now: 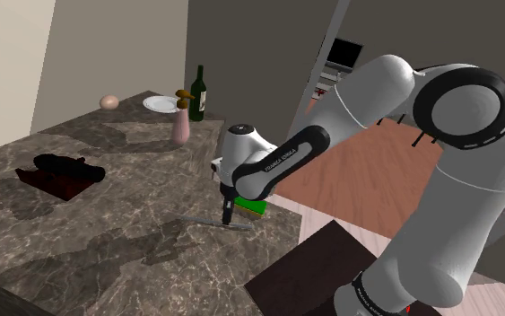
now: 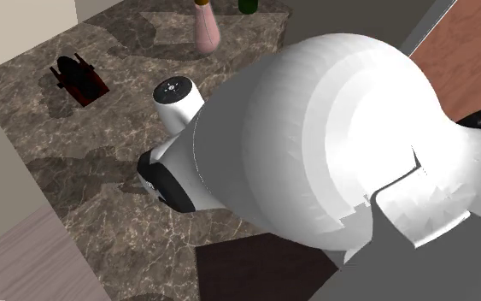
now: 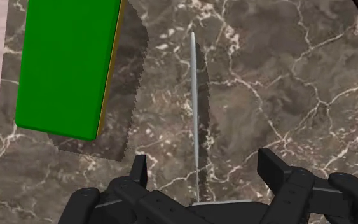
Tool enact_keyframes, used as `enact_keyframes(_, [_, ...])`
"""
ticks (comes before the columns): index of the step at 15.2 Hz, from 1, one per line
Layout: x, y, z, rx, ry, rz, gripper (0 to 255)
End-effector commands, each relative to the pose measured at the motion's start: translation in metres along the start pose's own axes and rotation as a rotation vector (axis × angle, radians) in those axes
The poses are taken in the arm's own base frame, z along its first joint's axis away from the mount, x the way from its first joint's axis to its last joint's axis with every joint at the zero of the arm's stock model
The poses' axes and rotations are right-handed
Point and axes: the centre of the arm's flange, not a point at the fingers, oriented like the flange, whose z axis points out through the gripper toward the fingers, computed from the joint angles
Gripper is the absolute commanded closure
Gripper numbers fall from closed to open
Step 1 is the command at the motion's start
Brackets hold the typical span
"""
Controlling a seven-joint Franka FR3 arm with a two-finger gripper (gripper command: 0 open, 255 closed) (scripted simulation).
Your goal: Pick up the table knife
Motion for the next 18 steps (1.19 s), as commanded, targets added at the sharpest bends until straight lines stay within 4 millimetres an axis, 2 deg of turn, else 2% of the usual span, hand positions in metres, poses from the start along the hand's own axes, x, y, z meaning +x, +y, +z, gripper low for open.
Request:
enact_keyframes(1, [0.003,-0.003,0.013,-0.001,0.002,-0.007,0])
enact_keyframes(5, [0.004,-0.002,0.034,-0.001,0.002,-0.007,0])
enact_keyframes(8, [0.004,-0.002,0.037,-0.001,0.002,-0.007,0])
enact_keyframes(9, [0.004,-0.002,0.037,-0.001,0.002,-0.007,255])
enact_keyframes(18, [0.004,-0.002,0.037,-0.001,0.002,-0.007,255])
